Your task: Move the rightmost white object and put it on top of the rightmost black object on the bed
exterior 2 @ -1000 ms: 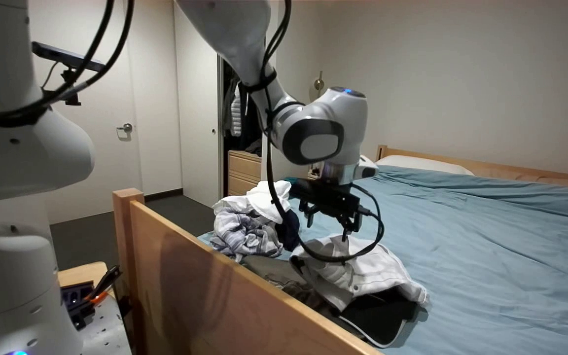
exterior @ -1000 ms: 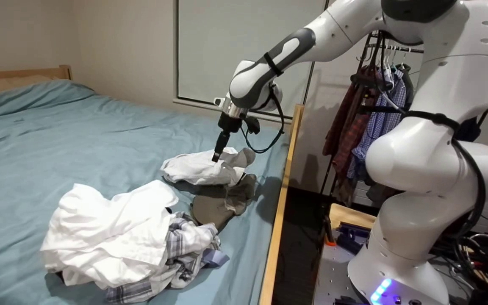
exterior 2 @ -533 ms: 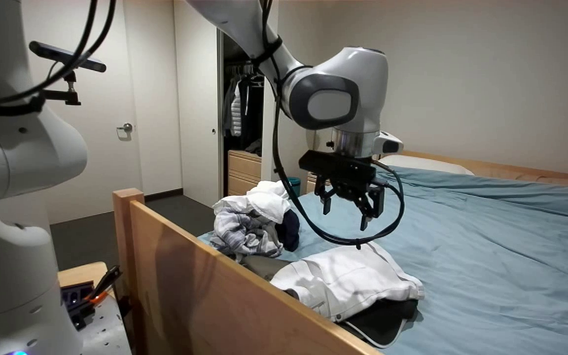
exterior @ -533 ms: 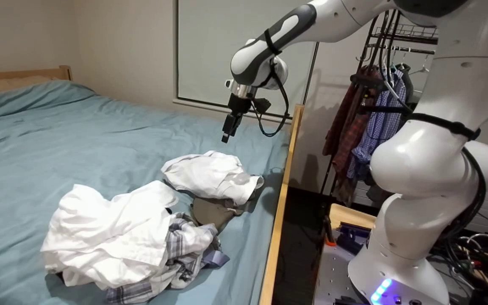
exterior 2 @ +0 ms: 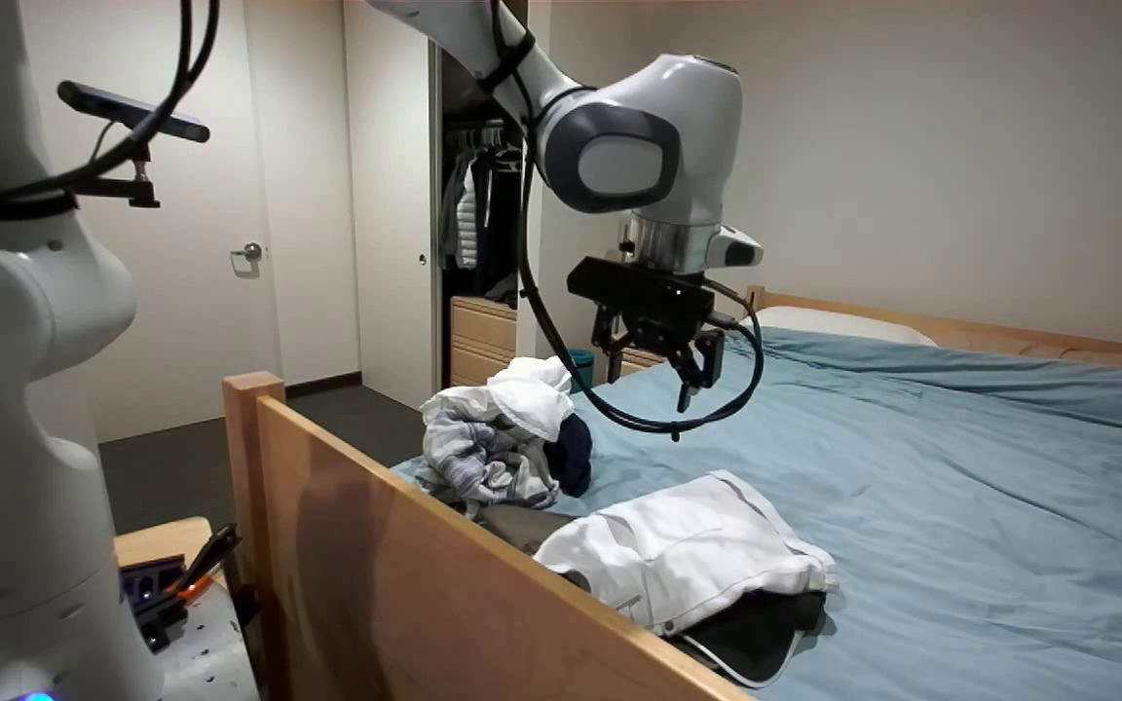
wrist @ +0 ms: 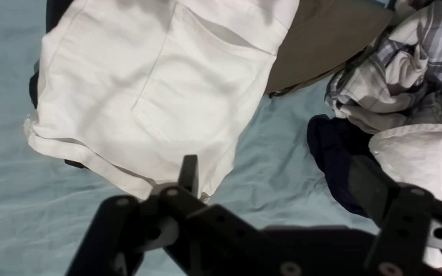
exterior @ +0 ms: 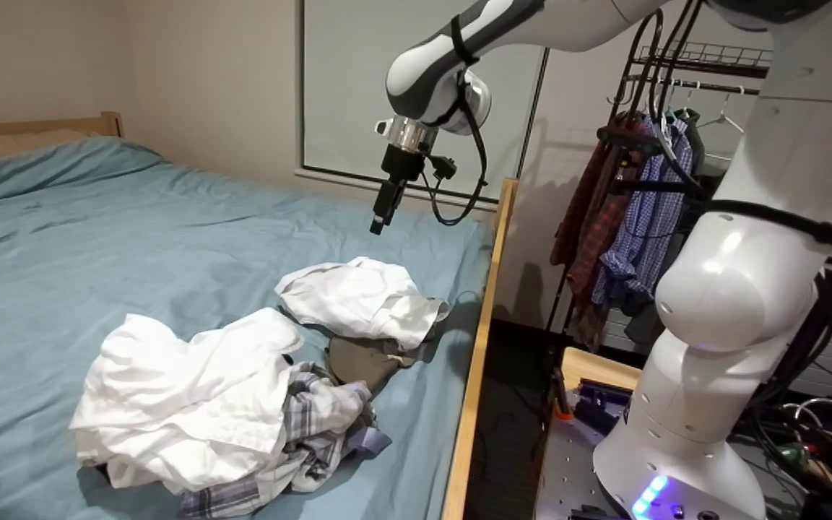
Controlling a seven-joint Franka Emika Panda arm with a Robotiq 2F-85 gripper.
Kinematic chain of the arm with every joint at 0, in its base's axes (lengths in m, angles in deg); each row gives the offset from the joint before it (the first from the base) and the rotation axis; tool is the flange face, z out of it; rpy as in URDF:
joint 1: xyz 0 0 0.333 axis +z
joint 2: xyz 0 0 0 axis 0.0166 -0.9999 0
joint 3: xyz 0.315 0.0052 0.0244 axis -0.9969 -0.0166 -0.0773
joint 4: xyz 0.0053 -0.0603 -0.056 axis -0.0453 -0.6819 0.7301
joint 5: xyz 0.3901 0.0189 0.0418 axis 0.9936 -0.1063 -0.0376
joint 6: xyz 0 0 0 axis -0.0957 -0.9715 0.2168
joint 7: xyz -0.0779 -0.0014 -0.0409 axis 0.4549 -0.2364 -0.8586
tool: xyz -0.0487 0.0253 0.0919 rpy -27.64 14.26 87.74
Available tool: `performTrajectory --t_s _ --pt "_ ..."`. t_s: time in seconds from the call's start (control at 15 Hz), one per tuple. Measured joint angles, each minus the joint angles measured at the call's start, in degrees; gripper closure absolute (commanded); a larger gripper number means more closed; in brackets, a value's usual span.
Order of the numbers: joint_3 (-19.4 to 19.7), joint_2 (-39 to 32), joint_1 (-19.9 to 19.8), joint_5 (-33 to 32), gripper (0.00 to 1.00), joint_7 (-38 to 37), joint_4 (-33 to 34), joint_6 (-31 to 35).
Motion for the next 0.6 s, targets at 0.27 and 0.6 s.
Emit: performTrajectory --t_s 0.27,0.6 --pt "7.17 -0.04 7.44 0.67 0.00 0.60 -0.13 1.11" --pt "12.38 -0.08 16.61 -1.18 0.00 1.47 -0.46 -9.22"
